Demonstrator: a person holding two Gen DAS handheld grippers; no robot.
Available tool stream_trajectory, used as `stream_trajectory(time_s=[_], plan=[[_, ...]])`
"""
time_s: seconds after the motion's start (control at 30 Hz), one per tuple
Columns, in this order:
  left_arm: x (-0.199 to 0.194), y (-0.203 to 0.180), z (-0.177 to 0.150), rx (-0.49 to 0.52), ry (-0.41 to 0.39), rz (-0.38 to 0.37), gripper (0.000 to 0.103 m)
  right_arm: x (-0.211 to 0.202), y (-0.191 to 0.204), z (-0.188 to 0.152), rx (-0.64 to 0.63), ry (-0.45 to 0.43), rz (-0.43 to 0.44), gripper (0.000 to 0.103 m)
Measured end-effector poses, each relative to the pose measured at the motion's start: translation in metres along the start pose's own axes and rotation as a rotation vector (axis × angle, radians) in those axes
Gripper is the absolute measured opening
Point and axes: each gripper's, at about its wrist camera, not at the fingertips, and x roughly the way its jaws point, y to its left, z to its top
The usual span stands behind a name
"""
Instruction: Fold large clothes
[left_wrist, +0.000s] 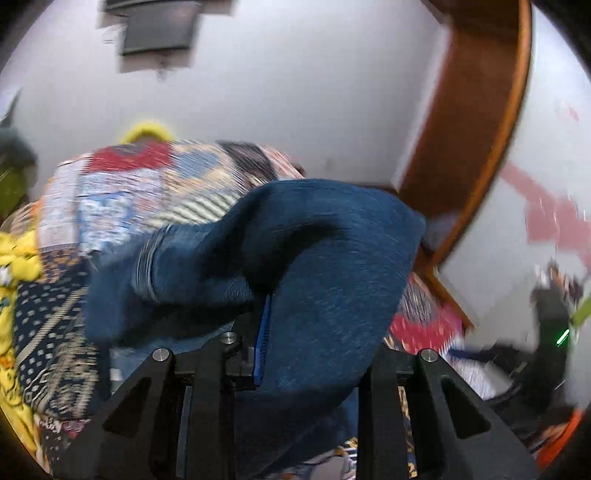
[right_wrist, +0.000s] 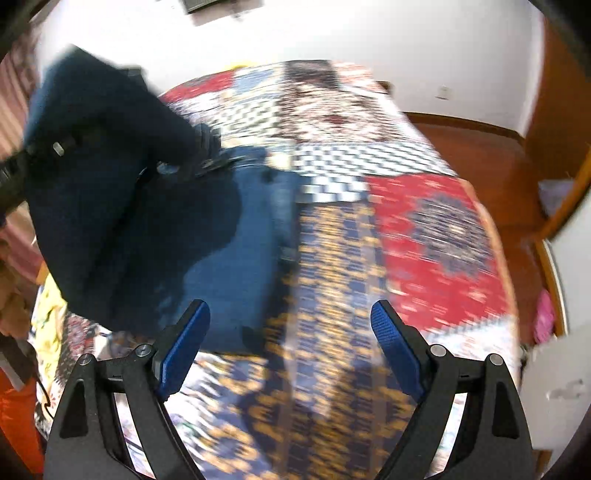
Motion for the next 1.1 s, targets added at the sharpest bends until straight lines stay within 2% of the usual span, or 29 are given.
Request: stream_trajectory(time_s=[0.13,0.27,0.37,0.43,0.47,0.5,0.63,0.7,0.8,0.97,1.1], plan=[[0.03,-0.041,-0.034,0.17,0.103,-0.012,0.024,-0.018,-0.026,-0.008,0.048,-0.015,-0.035,0.087],[0.05,-0.054,-0.061,0.225,0.211,-0.044,0.025,-0.03,-0.036,-0.013,0.054,-0.026,-0.055,0.087],[0.054,-0.057,-0.07,0.281,0.23,-0.012,0.029,-0.043,-0.04,-0.019,0.052,-0.046,-0.065,0.087],[0.049,-0.057,-0.07,0.304,0.23,0.005,0.035,-0.047,-0.042,-0.019,0.053,-0.058,-0.059,0.087],[0.046,-0.058,-0.07,0.307,0.237,0.002,0.042,-0.05,-0.042,-0.018,0.055,-0.065,-0.053,0.087],[0.043,-0.057,-0.071,0.306,0.245,-0.011,0.048,-0.052,-0.042,-0.016,0.054,-0.07,-0.048,0.087],[0.018,-0.057,-0.08,0.313,0.236,-0.061,0.06,-0.055,-0.035,-0.008,0.029,-0.097,-0.039,0.087],[0.0,-0.049,-0.083,0.295,0.225,-0.073,0.074,-0.06,-0.028,-0.004,0.009,-0.117,-0.029,0.087],[-0.025,-0.03,-0.08,0.245,0.183,-0.058,0.084,-0.063,-0.014,0.004,-0.041,-0.141,-0.012,0.087],[-0.05,0.027,-0.068,0.139,0.128,0.072,0.088,-0.053,0.021,0.023,-0.138,-0.148,0.028,0.087],[-0.044,0.081,-0.06,0.021,0.144,0.176,0.09,-0.032,0.052,0.039,-0.212,-0.122,0.078,0.087]])
